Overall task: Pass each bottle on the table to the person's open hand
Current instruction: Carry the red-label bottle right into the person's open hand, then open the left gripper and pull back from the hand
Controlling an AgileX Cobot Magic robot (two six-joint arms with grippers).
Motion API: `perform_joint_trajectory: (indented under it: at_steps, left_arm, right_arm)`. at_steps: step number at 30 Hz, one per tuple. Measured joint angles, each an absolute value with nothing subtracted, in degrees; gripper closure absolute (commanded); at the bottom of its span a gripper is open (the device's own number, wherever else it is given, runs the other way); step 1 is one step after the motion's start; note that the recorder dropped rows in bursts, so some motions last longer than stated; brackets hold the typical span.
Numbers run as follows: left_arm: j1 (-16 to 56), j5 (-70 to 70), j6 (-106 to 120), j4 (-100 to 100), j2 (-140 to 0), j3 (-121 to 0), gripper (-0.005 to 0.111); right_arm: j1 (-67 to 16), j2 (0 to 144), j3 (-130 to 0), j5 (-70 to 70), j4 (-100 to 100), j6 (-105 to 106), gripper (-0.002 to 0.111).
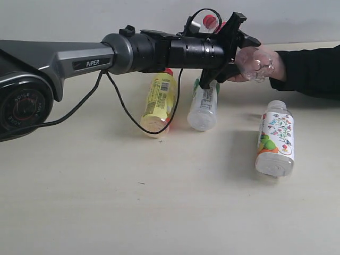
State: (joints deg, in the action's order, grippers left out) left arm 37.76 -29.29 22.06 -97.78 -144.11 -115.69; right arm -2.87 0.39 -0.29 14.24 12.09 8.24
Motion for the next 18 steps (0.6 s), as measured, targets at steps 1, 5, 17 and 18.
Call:
perform_joint_trajectory:
  at_steps: [1,5,17,18]
  left_arm:
    - [37.8,-29.3,22.1,-97.8,-144.1,-115.7,0.031]
    - [37.8,-29.5,22.1,-97.8,-144.1,-115.7,0.028]
    - [37.8,-34.5,24.0,-97.8,-144.1,-115.7,0.028]
    - [37.8,-35.5,24.5,-97.7,-144.1,-115.7,0.028]
  right_arm:
    - [-2.9,0.4,-0.3,14.2,12.1,8.2,0.108]
    - [-2.9,0.4,-0.3,14.2,12.1,8.2,0.108]
    - [-2.9,0.4,-0.3,14.2,12.1,8.2,0.108]
    - [-2.9,0.4,-0.3,14.2,12.1,8.2,0.108]
